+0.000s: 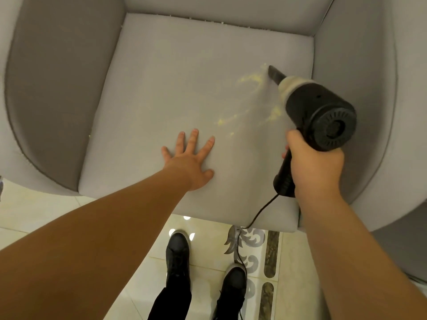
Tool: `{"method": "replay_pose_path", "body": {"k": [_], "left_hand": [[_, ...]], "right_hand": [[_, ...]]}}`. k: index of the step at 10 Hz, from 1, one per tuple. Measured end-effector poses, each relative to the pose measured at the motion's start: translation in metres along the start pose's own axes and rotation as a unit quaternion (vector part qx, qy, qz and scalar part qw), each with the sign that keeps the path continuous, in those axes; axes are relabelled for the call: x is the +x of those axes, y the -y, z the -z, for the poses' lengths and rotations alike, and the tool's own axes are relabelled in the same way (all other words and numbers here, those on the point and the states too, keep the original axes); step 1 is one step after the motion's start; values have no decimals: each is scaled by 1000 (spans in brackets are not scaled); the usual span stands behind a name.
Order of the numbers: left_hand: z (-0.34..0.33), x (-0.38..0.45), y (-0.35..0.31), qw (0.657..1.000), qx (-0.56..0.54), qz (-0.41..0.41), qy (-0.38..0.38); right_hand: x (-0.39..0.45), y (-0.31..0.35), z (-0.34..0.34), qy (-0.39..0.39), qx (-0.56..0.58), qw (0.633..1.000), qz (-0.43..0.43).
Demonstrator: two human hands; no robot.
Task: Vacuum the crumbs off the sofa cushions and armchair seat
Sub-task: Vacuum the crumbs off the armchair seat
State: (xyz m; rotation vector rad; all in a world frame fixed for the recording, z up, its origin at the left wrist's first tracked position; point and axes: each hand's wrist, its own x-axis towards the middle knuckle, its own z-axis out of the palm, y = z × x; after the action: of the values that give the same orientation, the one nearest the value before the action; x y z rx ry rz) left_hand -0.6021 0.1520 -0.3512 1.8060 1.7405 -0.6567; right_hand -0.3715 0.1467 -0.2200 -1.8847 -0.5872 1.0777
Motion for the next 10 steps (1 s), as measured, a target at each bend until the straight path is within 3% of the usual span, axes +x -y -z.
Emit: {"method": "replay_pose_path", "body": {"k": [1, 3, 5, 7, 9, 10], "left_hand": [[0, -1, 0, 1000, -3, -2, -1], [-1, 0, 0, 1000, -7, -2, 1], [-1, 1, 0, 1000, -9, -1, 2], [-1, 1, 0, 1000, -11, -1, 2], [-3, 1, 0, 1000, -9, 1, -4], [-2, 0, 0, 1000, -10, 0, -6]], "right_hand": [[2, -1, 0, 32, -16, 999, 4], [7, -2, -2, -13, 14, 1000, 21], [13, 3, -8, 52, -45, 998, 16], [3, -20, 11, -27, -46, 997, 56], [-4, -36, 3, 23, -52, 998, 26], [-14, -43, -3, 48, -88, 994, 51]]}}
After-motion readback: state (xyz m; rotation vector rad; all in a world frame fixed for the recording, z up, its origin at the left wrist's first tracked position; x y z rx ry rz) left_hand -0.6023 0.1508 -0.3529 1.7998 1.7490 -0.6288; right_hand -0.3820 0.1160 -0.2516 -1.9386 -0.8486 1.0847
